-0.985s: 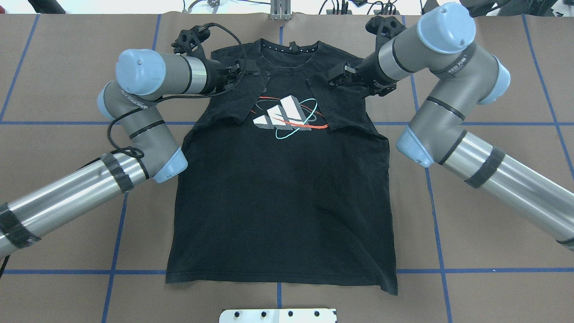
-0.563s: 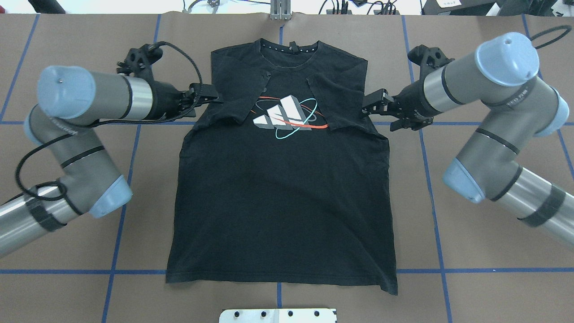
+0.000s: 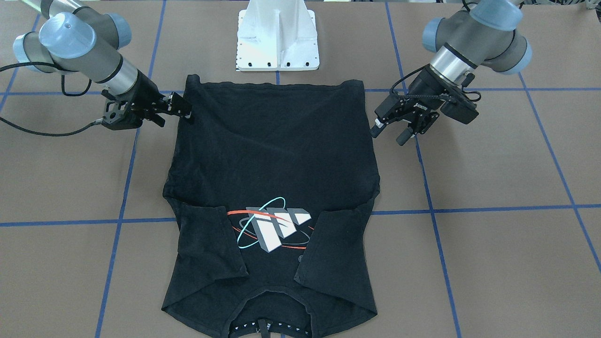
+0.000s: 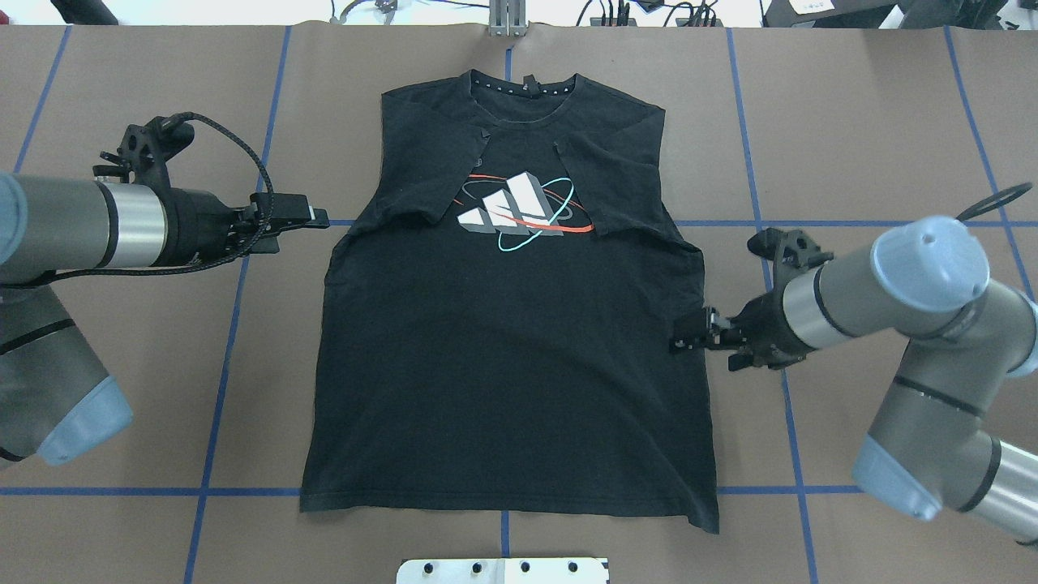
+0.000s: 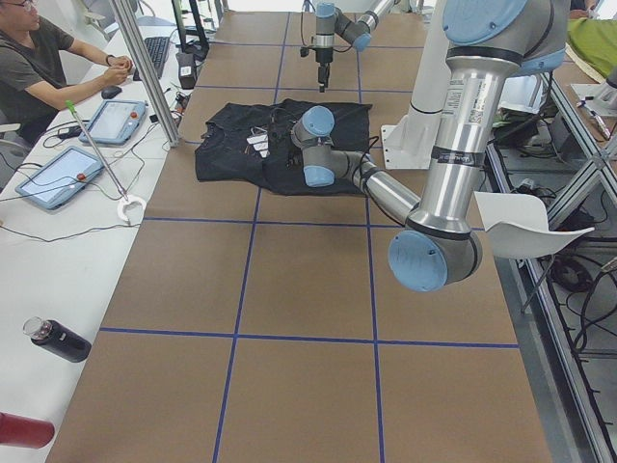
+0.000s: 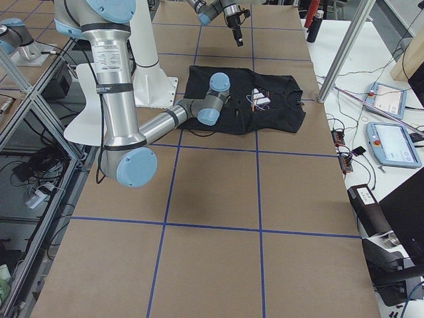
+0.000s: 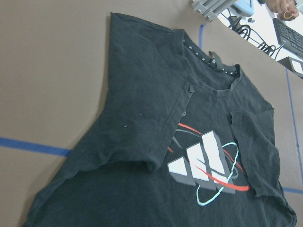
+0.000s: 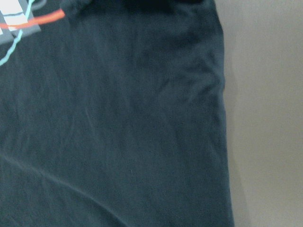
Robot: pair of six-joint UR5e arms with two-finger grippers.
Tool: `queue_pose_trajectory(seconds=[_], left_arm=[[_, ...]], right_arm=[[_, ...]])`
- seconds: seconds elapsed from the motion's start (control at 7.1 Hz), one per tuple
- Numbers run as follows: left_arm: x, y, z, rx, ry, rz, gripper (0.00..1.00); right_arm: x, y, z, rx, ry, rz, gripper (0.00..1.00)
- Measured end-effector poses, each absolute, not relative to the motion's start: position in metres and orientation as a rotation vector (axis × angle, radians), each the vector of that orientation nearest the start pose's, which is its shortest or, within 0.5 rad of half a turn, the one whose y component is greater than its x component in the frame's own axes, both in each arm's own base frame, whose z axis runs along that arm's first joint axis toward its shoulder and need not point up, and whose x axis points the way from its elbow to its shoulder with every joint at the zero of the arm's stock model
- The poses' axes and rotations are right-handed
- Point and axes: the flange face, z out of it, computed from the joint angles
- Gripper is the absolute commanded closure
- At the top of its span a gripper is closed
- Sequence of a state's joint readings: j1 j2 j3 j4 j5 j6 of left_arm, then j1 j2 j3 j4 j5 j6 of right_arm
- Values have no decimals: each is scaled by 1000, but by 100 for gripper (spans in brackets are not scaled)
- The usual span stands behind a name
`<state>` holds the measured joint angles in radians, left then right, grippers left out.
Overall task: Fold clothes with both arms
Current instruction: 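Move the right gripper to the hem corner nearest the robot while the left gripper withdraws, then grasp the hem corner with the right gripper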
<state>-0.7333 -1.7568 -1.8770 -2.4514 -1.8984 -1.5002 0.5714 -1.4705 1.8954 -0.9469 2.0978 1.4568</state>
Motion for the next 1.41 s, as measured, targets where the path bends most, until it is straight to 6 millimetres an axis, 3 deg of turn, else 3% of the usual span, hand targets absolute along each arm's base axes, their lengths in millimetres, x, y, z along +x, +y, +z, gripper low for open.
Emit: queue_pose_trajectory(seconds=[0.14,0.42,0.84,1.41], left_arm=[[326,-428,315,282,1367,-326,1],[324,-424,314,286,1370,-320,1],[325,-424,311,290,1376,-317,1],[325,-424,309,293,1378,-315,1]], right_arm=[[-417,-317,382,-127,-1107,109,0],[-434,-271,383,-170,-1092,75,0],[-439,-246,397,-212,-1058,44,0],[-444,-236,402,-232,-1041,27,0]])
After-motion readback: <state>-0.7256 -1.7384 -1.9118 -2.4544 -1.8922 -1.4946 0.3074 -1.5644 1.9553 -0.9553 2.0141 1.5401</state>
